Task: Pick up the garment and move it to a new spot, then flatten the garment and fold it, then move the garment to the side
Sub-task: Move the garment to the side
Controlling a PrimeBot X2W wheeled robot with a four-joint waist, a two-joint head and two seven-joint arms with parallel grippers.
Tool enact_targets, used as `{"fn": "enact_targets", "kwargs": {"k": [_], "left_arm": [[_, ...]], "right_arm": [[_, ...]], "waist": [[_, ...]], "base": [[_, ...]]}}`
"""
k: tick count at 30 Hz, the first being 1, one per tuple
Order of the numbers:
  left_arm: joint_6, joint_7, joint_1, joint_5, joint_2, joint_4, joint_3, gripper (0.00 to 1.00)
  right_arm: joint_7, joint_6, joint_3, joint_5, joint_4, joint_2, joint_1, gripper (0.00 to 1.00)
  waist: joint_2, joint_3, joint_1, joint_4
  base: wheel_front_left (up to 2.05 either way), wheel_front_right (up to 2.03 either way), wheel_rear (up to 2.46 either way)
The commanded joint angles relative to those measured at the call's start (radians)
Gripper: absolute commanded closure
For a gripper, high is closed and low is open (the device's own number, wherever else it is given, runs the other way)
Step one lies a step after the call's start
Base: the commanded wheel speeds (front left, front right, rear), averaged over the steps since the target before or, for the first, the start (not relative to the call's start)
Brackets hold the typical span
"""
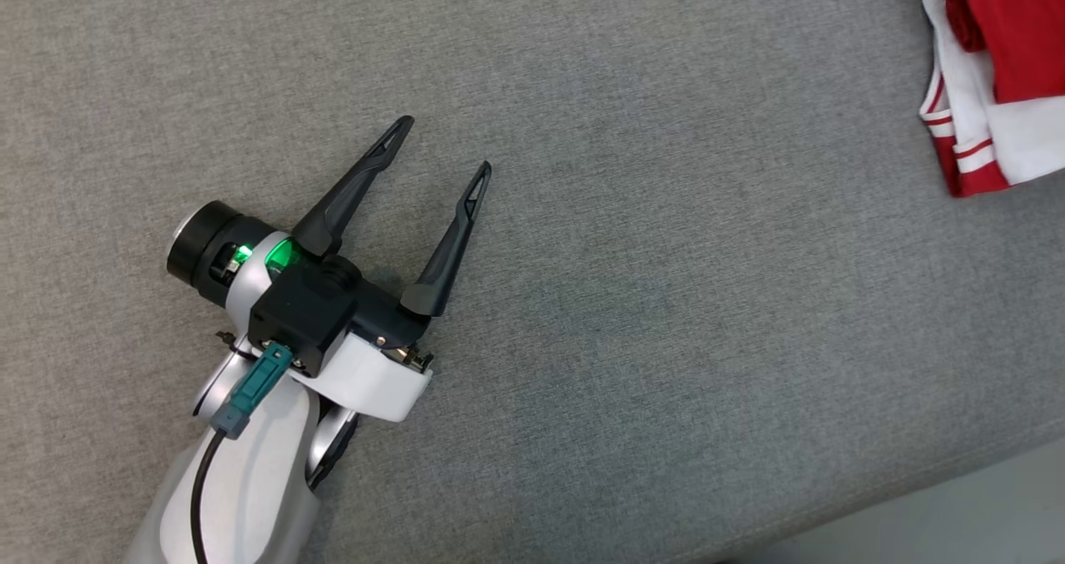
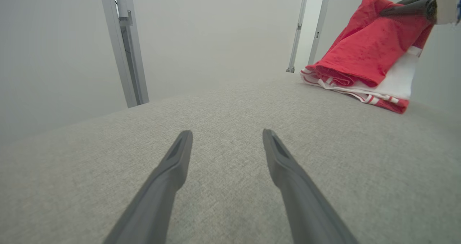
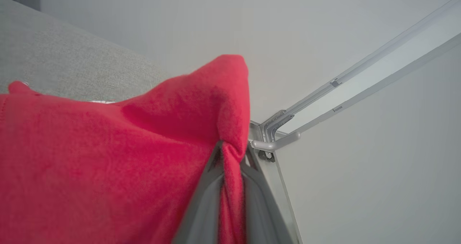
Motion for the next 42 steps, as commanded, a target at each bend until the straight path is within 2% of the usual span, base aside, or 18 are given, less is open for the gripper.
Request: {"fn": "enact_targets", "kwargs": {"k": [1,5,11,12,13,14,23,30,34,36,42], "left_arm": [[-0.003,0.002,-0.002,-0.003,0.009,0.017,0.001,0.00],[0.000,0.003,-0.001,-0.008,0.012,0.019,0.003,0.00],[0.014,0.005,0.000,-0.008,0.015,0.022,0.020,0.00],[0.014,0.005,0.001,-0.009,0.014,0.023,0.020,0.00],[0.014,0.005,0.003,-0.010,0.013,0.024,0.019,0.00],[0.014,0.005,0.004,-0.011,0.012,0.025,0.019,0.00],[0.016,0.001,0.020,-0.022,-0.026,0.038,0.017,0.00],[0.032,0.001,0.054,-0.043,-0.063,0.053,0.037,0.00],[0.046,0.001,0.096,-0.058,-0.073,0.063,0.067,0.00],[0.052,0.001,0.133,-0.062,-0.080,0.069,0.084,0.00],[0.071,0.001,0.204,-0.079,-0.090,0.077,0.128,0.00]], "right_arm": [[-0.007,-0.001,-0.005,-0.022,0.021,-0.002,-0.021,1.00],[-0.019,-0.001,-0.024,-0.080,0.088,-0.007,-0.053,1.00],[-0.031,-0.001,-0.097,-0.177,0.177,0.032,-0.084,1.00],[-0.033,-0.001,-0.113,-0.190,0.190,0.039,-0.086,0.84],[-0.039,-0.001,-0.125,-0.195,0.199,0.050,-0.088,0.13],[-0.043,-0.001,-0.137,-0.201,0.211,0.060,-0.092,0.00],[-0.084,-0.001,-0.172,-0.250,0.257,0.107,-0.099,0.00],[-0.134,-0.001,-0.134,-0.181,0.236,0.143,-0.066,0.00],[-0.178,-0.001,-0.089,-0.130,0.183,0.175,-0.041,0.00],[-0.206,-0.001,-0.061,-0.102,0.141,0.215,-0.004,0.00],[-0.242,-0.001,-0.041,-0.075,0.048,0.284,0.103,0.00]], "waist": [[0.0000,0.007,0.0000,0.011],[0.0000,0.018,0.0000,0.029],[0.0000,0.037,0.0000,0.045],[0.0000,0.038,0.0000,0.047],[0.0000,0.038,0.0000,0.050],[0.0000,0.038,0.0000,0.051],[0.0000,-0.053,0.0000,0.068],[0.0000,-0.196,0.0000,0.122],[0.0000,-0.283,0.0000,0.154],[0.0000,-0.346,0.0000,0.184],[0.0000,-0.442,0.0000,0.237]], "base": [[0.00,0.00,0.00],[0.00,0.00,0.00],[0.00,0.00,0.00],[0.00,0.00,0.00],[0.00,0.00,0.00],[0.00,0.00,0.00],[0.00,0.00,0.00],[0.00,0.00,0.00],[0.00,0.00,0.00],[0.00,0.00,0.00],[0.00,0.00,0.00]]}}
